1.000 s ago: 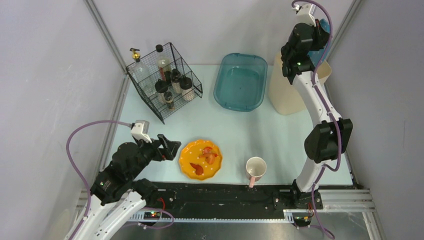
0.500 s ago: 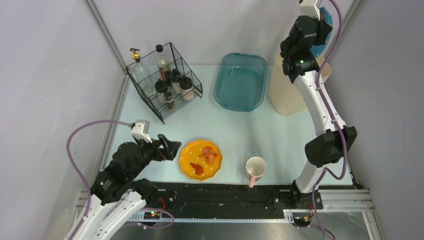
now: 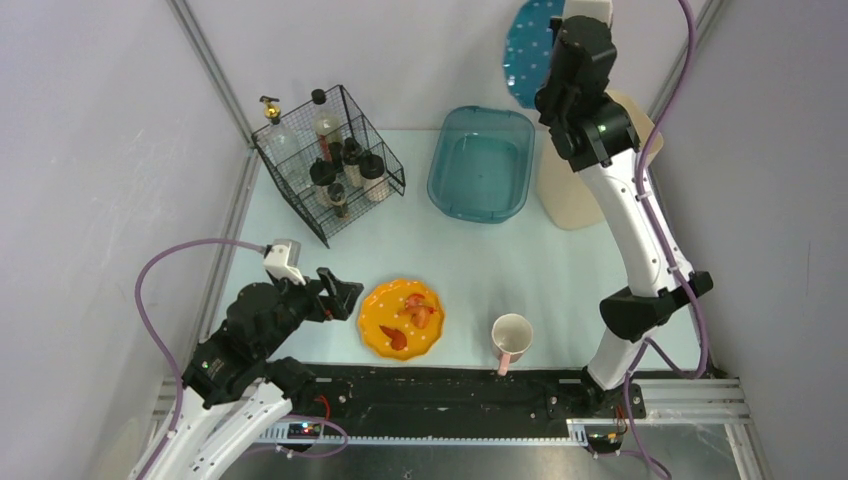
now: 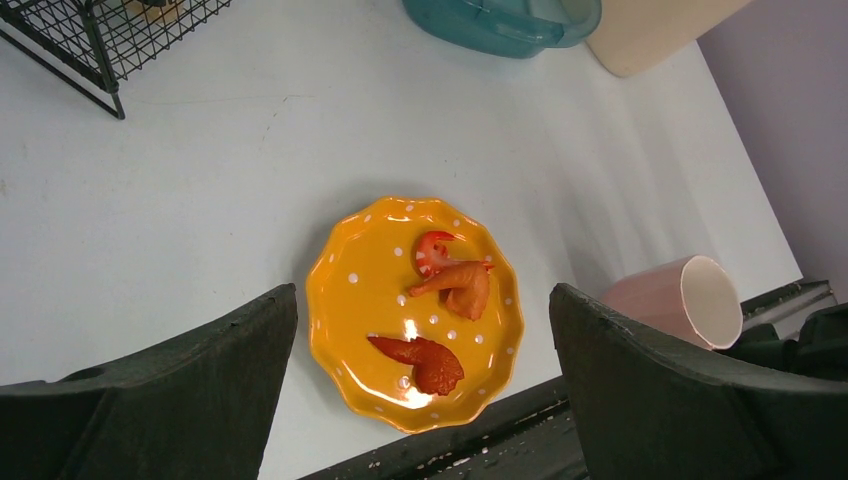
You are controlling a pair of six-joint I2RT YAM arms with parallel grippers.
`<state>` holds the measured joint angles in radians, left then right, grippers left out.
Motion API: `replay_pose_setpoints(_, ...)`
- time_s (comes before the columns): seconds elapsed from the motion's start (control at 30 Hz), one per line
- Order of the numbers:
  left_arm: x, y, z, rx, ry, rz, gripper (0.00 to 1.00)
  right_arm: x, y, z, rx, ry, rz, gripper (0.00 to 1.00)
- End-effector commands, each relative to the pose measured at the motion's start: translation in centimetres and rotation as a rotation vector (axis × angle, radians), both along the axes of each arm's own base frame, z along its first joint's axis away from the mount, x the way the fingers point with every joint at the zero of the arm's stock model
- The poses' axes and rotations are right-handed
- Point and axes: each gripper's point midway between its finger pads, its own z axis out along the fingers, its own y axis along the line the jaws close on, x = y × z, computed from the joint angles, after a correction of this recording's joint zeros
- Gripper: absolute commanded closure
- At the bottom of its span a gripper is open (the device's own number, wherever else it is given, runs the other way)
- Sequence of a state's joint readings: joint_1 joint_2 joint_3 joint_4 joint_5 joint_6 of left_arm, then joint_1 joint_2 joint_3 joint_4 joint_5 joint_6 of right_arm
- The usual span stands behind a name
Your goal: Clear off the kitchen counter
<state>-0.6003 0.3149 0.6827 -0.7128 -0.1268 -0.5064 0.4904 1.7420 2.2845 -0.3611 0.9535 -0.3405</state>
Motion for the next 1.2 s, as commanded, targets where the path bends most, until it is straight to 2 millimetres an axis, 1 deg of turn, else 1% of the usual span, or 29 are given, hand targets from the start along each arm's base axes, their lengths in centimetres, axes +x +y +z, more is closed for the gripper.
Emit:
replay_pose_setpoints(0.0,0.3,-0.6,0.4,-0.013,-0.012,-0.017,0.00,0.8,5.4,0.4,0.212,-0.072,0.214,1.00)
replay_pose_setpoints(0.1,0.3,-0.5,0.4,-0.013,-0.014,-0.015,0.00,1.9,8.3,-2.0,0.306,-0.030,0.294,1.00)
replay_pose_setpoints(0.13,0.3,-0.5,0.5,-0.014,-0.014,-0.014,0.00,2.5,9.6,-3.3,0.350,-0.003,0.334,1.00)
replay_pose_setpoints(0.17,0.3,-0.5,0.4,-0.013,-0.013,-0.014,0.00,2.8,10.7,-4.1,0.367,0.019,0.376,1.00)
replay_pose_setpoints(0.2,0.3,-0.5,0.4,-0.013,-0.012,-0.014,0.00,3.3,11.5,-5.3,0.406,0.043,0.392,1.00)
replay_pose_setpoints(0.23,0.3,-0.5,0.3,-0.011,-0.011,-0.013,0.00,3.5,12.2,-6.0,0.425,0.059,0.407,1.00)
replay_pose_setpoints(0.27,0.3,-0.5,0.4,-0.012,-0.011,-0.014,0.00,4.1,13.3,-7.1,0.456,0.085,0.435,1.00)
replay_pose_setpoints(0.37,0.3,-0.6,0.3,-0.009,-0.007,-0.013,0.00,5.0,15.1,-9.8,0.500,0.142,0.460,1.00)
replay_pose_setpoints(0.47,0.3,-0.5,0.3,-0.010,-0.010,-0.013,0.00,6.1,16.1,-12.8,0.566,0.187,0.444,1.00)
replay_pose_setpoints(0.5,0.3,-0.5,0.3,-0.011,-0.011,-0.012,0.00,6.3,16.3,-14.4,0.579,0.218,0.441,1.00)
replay_pose_setpoints(0.53,0.3,-0.5,0.3,-0.011,-0.012,-0.011,0.00,6.6,16.3,-15.0,0.620,0.215,0.430,1.00)
replay_pose_setpoints(0.6,0.3,-0.5,0.3,-0.011,-0.012,-0.011,0.00,7.1,16.3,-18.3,0.675,0.256,0.396,1.00)
replay_pose_setpoints(0.63,0.3,-0.5,0.3,-0.010,-0.011,-0.011,0.00,7.2,16.2,-18.5,0.698,0.242,0.393,1.00)
replay_pose_setpoints(0.67,0.3,-0.5,0.3,-0.010,-0.009,-0.011,0.00,7.4,15.9,-20.1,0.720,0.257,0.366,1.00)
replay_pose_setpoints(0.7,0.3,-0.5,0.3,-0.011,-0.010,-0.012,0.00,7.6,15.7,-20.2,0.740,0.237,0.349,1.00)
replay_pose_setpoints(0.73,0.3,-0.5,0.3,-0.009,-0.009,-0.012,0.00,7.7,15.2,-21.4,0.737,0.250,0.323,1.00)
replay_pose_setpoints(0.87,0.3,-0.6,0.3,-0.010,-0.009,-0.014,0.00,8.4,13.1,-23.4,0.717,0.249,0.236,1.00)
replay_pose_setpoints(1.17,0.3,-0.6,0.3,-0.010,-0.007,-0.016,0.00,9.1,9.2,-25.8,0.601,0.263,0.132,1.00)
